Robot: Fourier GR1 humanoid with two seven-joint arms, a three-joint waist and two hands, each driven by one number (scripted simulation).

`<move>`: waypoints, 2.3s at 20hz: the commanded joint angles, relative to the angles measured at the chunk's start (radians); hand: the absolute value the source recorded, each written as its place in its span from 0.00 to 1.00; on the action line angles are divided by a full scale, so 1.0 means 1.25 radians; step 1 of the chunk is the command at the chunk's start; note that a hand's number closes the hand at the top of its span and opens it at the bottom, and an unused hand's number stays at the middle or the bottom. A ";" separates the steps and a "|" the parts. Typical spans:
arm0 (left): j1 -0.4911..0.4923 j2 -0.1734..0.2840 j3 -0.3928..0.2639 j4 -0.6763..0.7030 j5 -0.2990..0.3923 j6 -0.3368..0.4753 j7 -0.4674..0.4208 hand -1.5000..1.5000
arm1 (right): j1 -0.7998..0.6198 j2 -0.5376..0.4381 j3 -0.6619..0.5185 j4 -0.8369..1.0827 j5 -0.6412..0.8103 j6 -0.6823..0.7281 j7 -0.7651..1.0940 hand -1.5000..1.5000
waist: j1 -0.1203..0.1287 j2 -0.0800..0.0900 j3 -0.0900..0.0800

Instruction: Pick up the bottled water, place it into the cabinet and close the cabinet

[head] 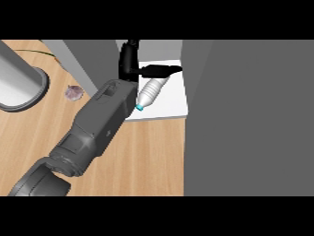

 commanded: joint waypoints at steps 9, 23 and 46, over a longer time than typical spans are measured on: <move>0.158 -0.001 -0.155 -0.260 0.132 0.008 0.041 0.00 | -0.005 0.008 -0.026 -0.083 -0.014 -0.048 0.060 0.00 | 0.037 -0.015 0.000; 0.535 -0.001 -0.408 -0.735 0.136 0.131 0.061 0.00 | -0.001 0.035 -0.035 -0.103 -0.005 -0.063 0.089 0.00 | 0.064 -0.018 0.001; 0.969 0.422 -0.419 -1.180 0.126 -0.047 0.055 1.00 | 0.048 -0.017 0.082 -0.185 0.049 0.161 0.164 1.00 | 0.062 -0.018 -0.001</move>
